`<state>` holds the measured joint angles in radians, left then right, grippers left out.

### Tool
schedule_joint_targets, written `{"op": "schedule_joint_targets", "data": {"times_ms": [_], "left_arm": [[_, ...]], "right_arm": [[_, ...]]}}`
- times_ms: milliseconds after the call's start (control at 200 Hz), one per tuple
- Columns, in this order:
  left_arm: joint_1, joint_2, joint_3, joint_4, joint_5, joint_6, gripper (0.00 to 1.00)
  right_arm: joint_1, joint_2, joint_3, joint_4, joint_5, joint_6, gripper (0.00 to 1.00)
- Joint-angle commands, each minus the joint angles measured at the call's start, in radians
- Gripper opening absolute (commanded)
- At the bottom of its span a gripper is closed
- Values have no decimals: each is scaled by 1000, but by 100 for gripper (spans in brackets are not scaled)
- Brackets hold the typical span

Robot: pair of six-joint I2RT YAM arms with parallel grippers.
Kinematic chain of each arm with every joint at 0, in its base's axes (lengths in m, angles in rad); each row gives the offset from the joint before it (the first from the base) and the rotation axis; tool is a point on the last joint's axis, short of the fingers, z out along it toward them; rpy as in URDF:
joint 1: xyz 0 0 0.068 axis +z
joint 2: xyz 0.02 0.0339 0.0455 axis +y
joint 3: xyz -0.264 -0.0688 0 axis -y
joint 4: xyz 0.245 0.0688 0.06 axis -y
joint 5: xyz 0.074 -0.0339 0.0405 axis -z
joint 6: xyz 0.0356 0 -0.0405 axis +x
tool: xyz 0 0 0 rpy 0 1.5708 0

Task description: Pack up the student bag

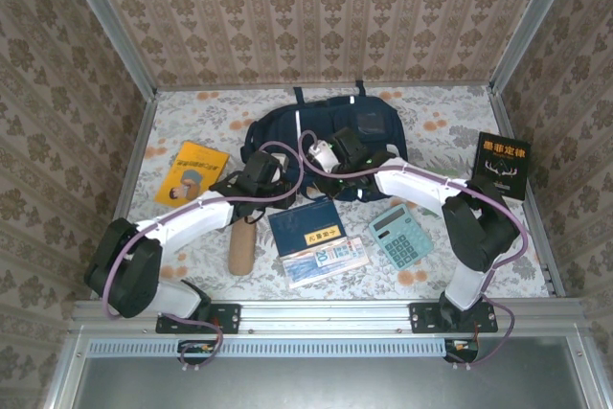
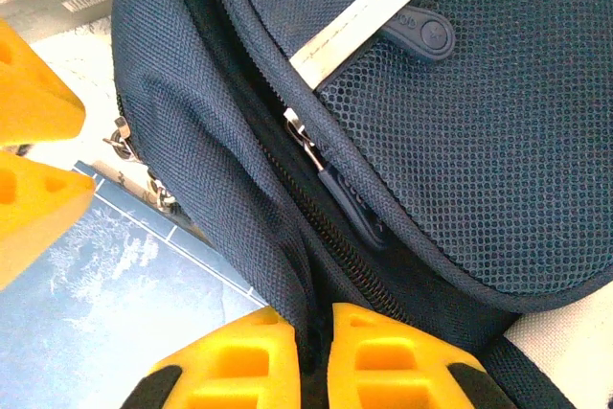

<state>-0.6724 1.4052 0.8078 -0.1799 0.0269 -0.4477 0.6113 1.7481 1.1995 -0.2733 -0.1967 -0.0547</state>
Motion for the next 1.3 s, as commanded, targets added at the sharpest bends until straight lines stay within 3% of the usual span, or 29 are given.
{"op": "schedule_joint_targets", "data": {"times_ms": [0, 535, 645, 725, 1005, 1295], "left_arm": [[-6, 16, 28, 29, 6, 16, 35], [-8, 55, 76, 95, -64, 24, 31], [-4, 59, 91, 95, -77, 38, 10], [-4, 66, 104, 76, -84, 43, 0], [15, 25, 82, 51, -106, 43, 0], [120, 6, 92, -21, -139, 28, 0]], "right_arm": [[-22, -57, 45, 21, -105, 74, 0], [-70, -54, 58, 49, -291, 191, 0], [-76, -51, 60, 50, -305, 200, 0], [-80, -53, 57, 51, -308, 204, 0], [-113, -64, 42, 57, -311, 217, 0], [-129, -80, 14, 63, -325, 219, 0]]}}
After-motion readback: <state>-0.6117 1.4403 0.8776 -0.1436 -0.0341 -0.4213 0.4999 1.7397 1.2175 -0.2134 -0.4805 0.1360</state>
